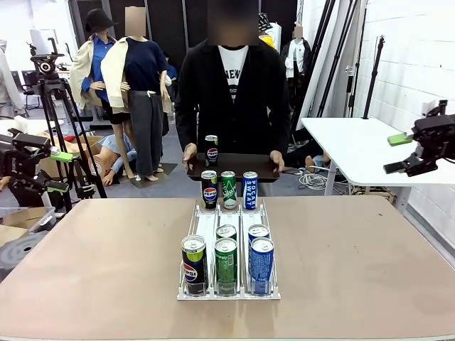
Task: Retrieve and hand over the desired beverage to the person.
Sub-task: Pick up another can of the same type that the person held from the Automatic Can Dispenser.
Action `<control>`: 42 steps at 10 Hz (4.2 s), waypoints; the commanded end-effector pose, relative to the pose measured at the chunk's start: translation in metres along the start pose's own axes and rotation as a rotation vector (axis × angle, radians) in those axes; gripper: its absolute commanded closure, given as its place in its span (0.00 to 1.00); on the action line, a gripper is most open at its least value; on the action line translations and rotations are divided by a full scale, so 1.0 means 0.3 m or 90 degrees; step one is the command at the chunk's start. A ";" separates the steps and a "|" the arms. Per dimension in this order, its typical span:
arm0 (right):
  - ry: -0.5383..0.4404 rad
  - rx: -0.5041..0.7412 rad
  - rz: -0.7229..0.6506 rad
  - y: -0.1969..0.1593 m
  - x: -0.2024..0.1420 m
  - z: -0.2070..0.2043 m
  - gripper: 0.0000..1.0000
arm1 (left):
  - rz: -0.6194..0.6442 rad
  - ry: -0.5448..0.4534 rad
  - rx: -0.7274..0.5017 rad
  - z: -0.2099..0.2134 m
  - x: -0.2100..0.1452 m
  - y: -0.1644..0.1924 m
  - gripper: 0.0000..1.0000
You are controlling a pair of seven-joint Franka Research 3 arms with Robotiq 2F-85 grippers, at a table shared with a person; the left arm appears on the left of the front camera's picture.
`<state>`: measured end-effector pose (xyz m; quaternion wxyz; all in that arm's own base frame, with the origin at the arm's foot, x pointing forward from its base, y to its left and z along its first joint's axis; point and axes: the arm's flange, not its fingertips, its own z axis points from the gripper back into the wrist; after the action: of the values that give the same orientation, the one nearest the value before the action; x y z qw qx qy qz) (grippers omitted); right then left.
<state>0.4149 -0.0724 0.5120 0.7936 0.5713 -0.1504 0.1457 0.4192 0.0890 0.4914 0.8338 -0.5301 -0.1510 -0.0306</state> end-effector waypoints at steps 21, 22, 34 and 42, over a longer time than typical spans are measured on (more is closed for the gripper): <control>0.321 -0.477 0.287 0.456 -0.146 -1.198 0.00 | 0.000 -0.002 -0.001 0.004 -0.002 -0.001 0.00; 0.327 -0.487 0.299 0.473 -0.152 -1.233 0.00 | 0.000 -0.002 -0.001 0.004 -0.002 -0.001 0.00; 0.359 -0.649 0.335 0.395 -0.208 -1.566 0.00 | 0.000 -0.002 -0.001 0.004 -0.002 -0.001 0.00; 0.356 -0.716 0.283 0.313 -0.224 -1.623 0.00 | 0.000 -0.002 -0.001 0.004 -0.002 -0.001 0.00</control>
<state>0.3513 0.4028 0.4215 0.9263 -0.0177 -0.1078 0.3607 0.4194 0.0888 0.4914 0.8339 -0.5301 -0.1508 -0.0307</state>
